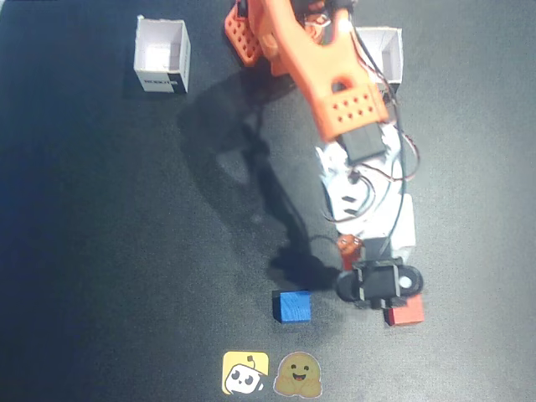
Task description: Put the red cube in the right box and the blue cube in the left box.
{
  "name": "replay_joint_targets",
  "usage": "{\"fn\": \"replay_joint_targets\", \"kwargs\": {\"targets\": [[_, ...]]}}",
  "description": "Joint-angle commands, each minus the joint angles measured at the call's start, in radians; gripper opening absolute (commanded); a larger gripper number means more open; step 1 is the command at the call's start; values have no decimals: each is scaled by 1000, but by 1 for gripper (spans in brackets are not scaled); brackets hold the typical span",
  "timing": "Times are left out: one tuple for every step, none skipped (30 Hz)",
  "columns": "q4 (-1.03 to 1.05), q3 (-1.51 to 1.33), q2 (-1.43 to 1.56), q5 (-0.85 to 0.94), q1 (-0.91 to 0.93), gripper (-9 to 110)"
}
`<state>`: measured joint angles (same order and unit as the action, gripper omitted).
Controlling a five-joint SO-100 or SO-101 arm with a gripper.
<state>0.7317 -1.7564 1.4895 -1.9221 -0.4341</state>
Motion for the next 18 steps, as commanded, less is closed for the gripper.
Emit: {"fn": "replay_joint_targets", "kwargs": {"targets": [[-17,91,-12,-18,-14,14],[-17,106,-25,-18,-18,15],[-15,117,-37,-26,-21,15],[-15,127,-49,-35,-26,15],[-14,141,-63,-38,-31,16],[-14,155,-77,-41,-34,16],[-11,169,-91,-46,-38,17],[-11,178,-103,-48,-40,17],[-9,192,-115,-52,-43,17],[-3,210,-130,-52,-48,18],[11,230,-146,-57,-51,19],[17,244,-156,-69,-55,19],[17,253,-167,-74,-60,19],[17,262,-178,-77,-63,20],[18,273,-189,-84,-64,20],[20,285,-201,-84,-67,20],[21,296,-213,-87,-69,20],[26,308,-225,-97,-71,20]]}}
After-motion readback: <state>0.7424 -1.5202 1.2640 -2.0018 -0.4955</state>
